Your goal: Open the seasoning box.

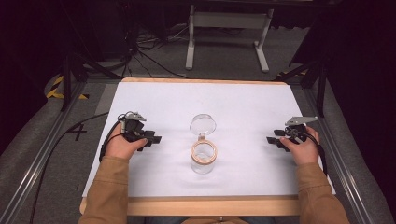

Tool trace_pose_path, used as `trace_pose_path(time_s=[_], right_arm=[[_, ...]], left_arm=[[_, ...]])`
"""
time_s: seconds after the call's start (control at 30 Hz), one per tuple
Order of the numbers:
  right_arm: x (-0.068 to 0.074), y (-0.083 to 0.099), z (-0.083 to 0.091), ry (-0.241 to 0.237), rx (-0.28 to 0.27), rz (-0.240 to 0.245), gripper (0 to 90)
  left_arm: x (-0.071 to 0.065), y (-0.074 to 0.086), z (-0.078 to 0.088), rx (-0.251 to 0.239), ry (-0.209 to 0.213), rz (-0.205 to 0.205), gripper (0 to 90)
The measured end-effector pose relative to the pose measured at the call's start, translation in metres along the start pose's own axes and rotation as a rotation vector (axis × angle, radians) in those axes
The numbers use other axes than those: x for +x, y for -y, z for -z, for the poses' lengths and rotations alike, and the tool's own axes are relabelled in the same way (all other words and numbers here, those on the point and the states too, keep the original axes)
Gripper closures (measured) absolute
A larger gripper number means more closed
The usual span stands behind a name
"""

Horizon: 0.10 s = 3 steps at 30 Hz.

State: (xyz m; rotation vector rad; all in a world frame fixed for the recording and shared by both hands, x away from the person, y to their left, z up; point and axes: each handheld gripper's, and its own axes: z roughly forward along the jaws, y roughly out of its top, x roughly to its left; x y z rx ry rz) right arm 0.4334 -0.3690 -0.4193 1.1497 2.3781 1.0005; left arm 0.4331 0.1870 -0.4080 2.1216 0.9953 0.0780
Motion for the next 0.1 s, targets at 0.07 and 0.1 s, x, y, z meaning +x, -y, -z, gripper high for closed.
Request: trace_pose_path(time_s=[0.07,0.1], right_arm=[[0.0009,-0.0012,0.0002,-0.011,-0.020,0.004,46.8],[0.0014,-0.0020,0.0009,-0.011,-0.031,0.003,46.3]], left_arm=[[0.0000,0.0005,-0.0026,0.003,-0.003,-0.003,54.4],[0.0005,0.0012,-0.0047,0.012,-0.002,-0.004,52.9]])
